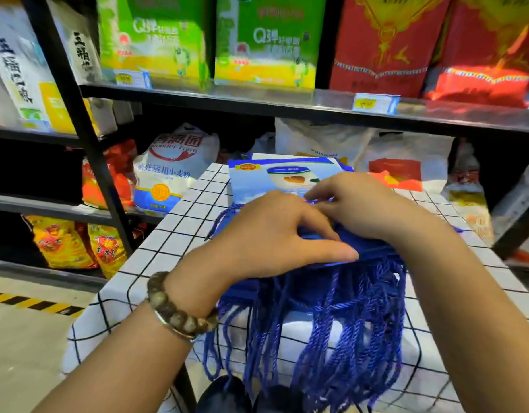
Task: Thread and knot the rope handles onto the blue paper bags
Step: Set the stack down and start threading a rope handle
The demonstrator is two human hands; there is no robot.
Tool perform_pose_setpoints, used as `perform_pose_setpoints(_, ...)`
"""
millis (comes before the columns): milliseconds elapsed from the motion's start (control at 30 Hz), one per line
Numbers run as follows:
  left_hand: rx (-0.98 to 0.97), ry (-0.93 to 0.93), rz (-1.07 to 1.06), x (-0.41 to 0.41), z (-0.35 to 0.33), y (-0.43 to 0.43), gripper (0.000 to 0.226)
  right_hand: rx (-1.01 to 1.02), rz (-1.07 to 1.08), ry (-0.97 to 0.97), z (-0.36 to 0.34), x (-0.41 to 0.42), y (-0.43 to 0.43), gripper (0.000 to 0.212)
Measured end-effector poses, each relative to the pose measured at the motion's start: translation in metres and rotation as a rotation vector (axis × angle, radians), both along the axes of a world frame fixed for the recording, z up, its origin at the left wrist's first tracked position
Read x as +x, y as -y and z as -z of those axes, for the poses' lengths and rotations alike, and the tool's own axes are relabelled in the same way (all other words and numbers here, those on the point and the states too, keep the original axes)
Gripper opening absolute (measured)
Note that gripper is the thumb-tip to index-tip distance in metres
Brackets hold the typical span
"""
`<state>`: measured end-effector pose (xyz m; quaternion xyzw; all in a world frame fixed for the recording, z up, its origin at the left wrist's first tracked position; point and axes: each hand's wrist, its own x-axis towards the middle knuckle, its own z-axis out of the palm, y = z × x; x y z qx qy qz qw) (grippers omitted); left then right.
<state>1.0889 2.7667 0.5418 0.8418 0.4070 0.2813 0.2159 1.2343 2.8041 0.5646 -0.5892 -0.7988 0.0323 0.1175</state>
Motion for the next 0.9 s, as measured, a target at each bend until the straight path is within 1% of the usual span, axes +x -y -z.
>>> perform_pose_setpoints(67, -0.021, 0.201, -0.044, -0.008, -0.004, -0.002, 0.03, -0.017, -0.001, 0.005, 0.006, -0.004, -0.012, 0.026)
perform_pose_setpoints(133, 0.055, 0.276, -0.219, -0.022, -0.008, -0.011, 0.023, -0.005, -0.001, -0.023, 0.008, -0.001, -0.016, 0.016)
perform_pose_setpoints(167, 0.087, 0.247, -0.315, -0.03, -0.008, -0.019, 0.014, 0.017, 0.003, -0.032, 0.009, 0.001, -0.017, 0.015)
perform_pose_setpoints(200, 0.09, 0.15, -0.395, -0.038, -0.006, -0.028, 0.003, 0.04, 0.018, -0.034, 0.011, 0.003, -0.017, 0.015)
perform_pose_setpoints(267, 0.013, -0.153, -0.513, -0.051, 0.001, -0.042, 0.028, 0.067, 0.062, -0.061, 0.014, 0.007, -0.018, 0.016)
perform_pose_setpoints(300, -0.045, -0.243, -0.523, -0.054, 0.006, -0.045, 0.033, 0.074, 0.08, -0.107, 0.016, 0.009, -0.02, 0.015)
perform_pose_setpoints(367, -0.053, -0.321, -0.532, -0.055, 0.008, -0.045, 0.022, 0.085, 0.118, -0.216, 0.018, 0.011, -0.023, 0.015)
perform_pose_setpoints(400, -0.023, -0.345, -0.551, -0.055, 0.007, -0.043, 0.016, 0.094, 0.134, -0.256, 0.018, 0.012, -0.024, 0.016)
perform_pose_setpoints(467, 0.03, -0.367, -0.596, -0.053, 0.0, -0.039, 0.011, 0.13, 0.145, -0.305, 0.019, 0.013, -0.024, 0.015)
perform_pose_setpoints(500, 0.049, -0.347, -0.612, -0.053, -0.004, -0.037, 0.01, 0.182, 0.141, -0.312, 0.019, 0.013, -0.021, 0.012)
perform_pose_setpoints(533, 0.059, -0.27, -0.606, -0.053, -0.01, -0.035, 0.011, 0.269, 0.134, -0.319, 0.018, 0.013, -0.018, 0.01)
perform_pose_setpoints(567, 0.047, -0.148, -0.58, -0.051, -0.018, -0.032, 0.012, 0.366, 0.109, -0.359, 0.016, 0.011, -0.013, 0.008)
perform_pose_setpoints(600, 0.026, -0.017, -0.546, -0.047, -0.026, -0.029, 0.014, 0.418, 0.07, -0.456, 0.011, 0.01, -0.008, 0.008)
perform_pose_setpoints(633, 0.022, 0.079, -0.512, -0.044, -0.034, -0.027, 0.015, 0.393, 0.017, -0.604, 0.005, 0.008, -0.002, 0.013)
perform_pose_setpoints(667, 0.028, 0.129, -0.488, -0.04, -0.04, -0.026, 0.017, 0.29, -0.05, -0.764, -0.002, 0.005, 0.007, 0.018)
perform_pose_setpoints(700, 0.031, 0.168, -0.459, -0.035, -0.045, -0.025, 0.018, 0.134, -0.127, -0.897, -0.009, 0.002, 0.016, 0.019)
perform_pose_setpoints(733, 0.04, 0.2, -0.425, -0.03, -0.049, -0.025, 0.018, -0.021, -0.189, -0.96, -0.014, -0.001, 0.023, 0.015)
perform_pose_setpoints(767, 0.034, 0.25, -0.392, -0.025, -0.05, -0.024, 0.016, -0.138, -0.227, -0.965, -0.017, -0.004, 0.029, 0.012)
perform_pose_setpoints(800, 0.018, 0.316, -0.368, -0.02, -0.051, -0.024, 0.014, -0.217, -0.246, -0.951, -0.018, -0.005, 0.032, 0.014)
perform_pose_setpoints(867, 0.017, 0.387, -0.358, -0.01, -0.046, -0.024, 0.014, -0.287, -0.249, -0.929, -0.018, -0.008, 0.037, 0.015)
perform_pose_setpoints(900, 0.038, 0.377, -0.357, -0.006, -0.043, -0.024, 0.015, -0.296, -0.233, -0.925, -0.017, -0.009, 0.038, 0.014)
